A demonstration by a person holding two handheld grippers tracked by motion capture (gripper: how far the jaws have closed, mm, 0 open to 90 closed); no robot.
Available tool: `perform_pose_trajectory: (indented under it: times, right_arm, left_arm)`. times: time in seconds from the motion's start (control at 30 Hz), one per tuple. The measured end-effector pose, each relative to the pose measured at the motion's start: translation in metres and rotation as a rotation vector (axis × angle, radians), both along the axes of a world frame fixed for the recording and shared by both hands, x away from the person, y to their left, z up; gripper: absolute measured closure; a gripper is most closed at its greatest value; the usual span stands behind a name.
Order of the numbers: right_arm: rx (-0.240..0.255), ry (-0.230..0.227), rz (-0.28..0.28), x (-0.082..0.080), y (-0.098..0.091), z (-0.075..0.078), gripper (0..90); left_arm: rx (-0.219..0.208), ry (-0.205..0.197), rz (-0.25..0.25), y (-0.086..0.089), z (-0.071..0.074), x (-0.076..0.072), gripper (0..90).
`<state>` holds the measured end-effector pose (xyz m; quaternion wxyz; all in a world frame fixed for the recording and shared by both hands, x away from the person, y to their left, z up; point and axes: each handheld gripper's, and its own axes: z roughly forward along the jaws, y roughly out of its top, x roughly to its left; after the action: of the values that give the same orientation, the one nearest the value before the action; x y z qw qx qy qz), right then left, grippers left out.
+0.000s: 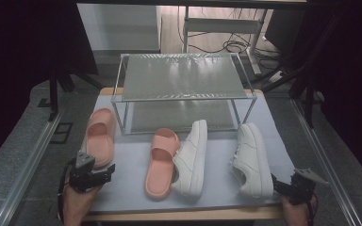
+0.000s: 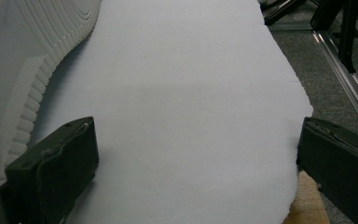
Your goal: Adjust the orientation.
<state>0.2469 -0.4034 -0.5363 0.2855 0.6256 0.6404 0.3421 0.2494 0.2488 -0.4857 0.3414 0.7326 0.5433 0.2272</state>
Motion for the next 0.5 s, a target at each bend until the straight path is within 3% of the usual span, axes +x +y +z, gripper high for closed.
perform_pose_trajectory:
  times: [0.17, 0.27, 0.5]
  right_arm:
    - [0.002, -0.002, 0.000, 0.000, 0.000, 0.000, 0.0]
    - [0.003, -0.002, 0.000, 0.000, 0.000, 0.000, 0.0]
    - [0.004, -0.002, -0.002, 0.000, 0.000, 0.000, 0.0]
  left_arm:
    - [0.035, -0.015, 0.000, -0.002, 0.005, 0.009, 24.4]
    - [0.008, -0.022, -0.020, 0.001, 0.008, 0.019, 32.8]
    - [-0.006, -0.024, -0.004, 0.009, 0.008, 0.040, 40.0]
